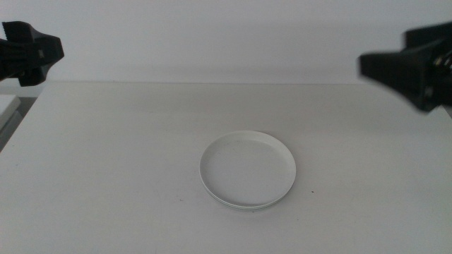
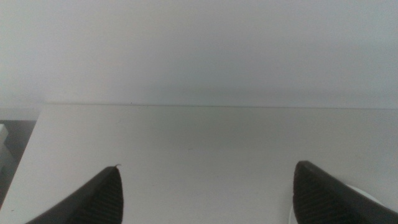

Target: Stack the three bowls on top of each other.

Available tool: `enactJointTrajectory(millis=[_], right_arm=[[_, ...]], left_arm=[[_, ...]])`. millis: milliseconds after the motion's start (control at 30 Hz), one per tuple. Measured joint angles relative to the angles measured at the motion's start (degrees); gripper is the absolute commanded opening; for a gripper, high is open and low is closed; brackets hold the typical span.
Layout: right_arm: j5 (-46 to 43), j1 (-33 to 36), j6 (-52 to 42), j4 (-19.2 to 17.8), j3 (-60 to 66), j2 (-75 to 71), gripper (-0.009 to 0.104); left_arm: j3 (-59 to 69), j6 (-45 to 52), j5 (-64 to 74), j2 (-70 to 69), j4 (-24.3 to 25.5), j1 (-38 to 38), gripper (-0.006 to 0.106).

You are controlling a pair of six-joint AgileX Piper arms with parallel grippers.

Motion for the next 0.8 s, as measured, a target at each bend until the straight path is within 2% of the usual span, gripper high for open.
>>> enactJointTrajectory(millis=[100,233,400,500,633,800], right_arm=[[-5.9,-1.9,3.6,-6.0,1.0,-1.6,0.093],[-12.9,-5.3,13.1,-15.6,4.1,-6.3,0.093],[-16.6,-12.1,22.6,-23.9,8.2,-12.3,0.093],[-17.5,-13.6,26.9,-26.9,10.0,-14.6,0.093],[-18.1,-13.7,37.3,-30.5,10.6,-16.1,0.093],[-18.2,-13.7,44.6,-31.2,11.0,-17.3,0.093]], left_arm=[[0.0,0.0,0.0,0.0,0.0,0.0,0.094],[0.0,0.0,0.0,0.0,0.0,0.0,0.094],[0.0,0.0,0.0,0.0,0.0,0.0,0.094],[0.0,0.0,0.0,0.0,0.0,0.0,0.094],[0.0,0.0,0.0,0.0,0.0,0.0,0.094],[0.0,0.0,0.0,0.0,0.1,0.0,0.094]])
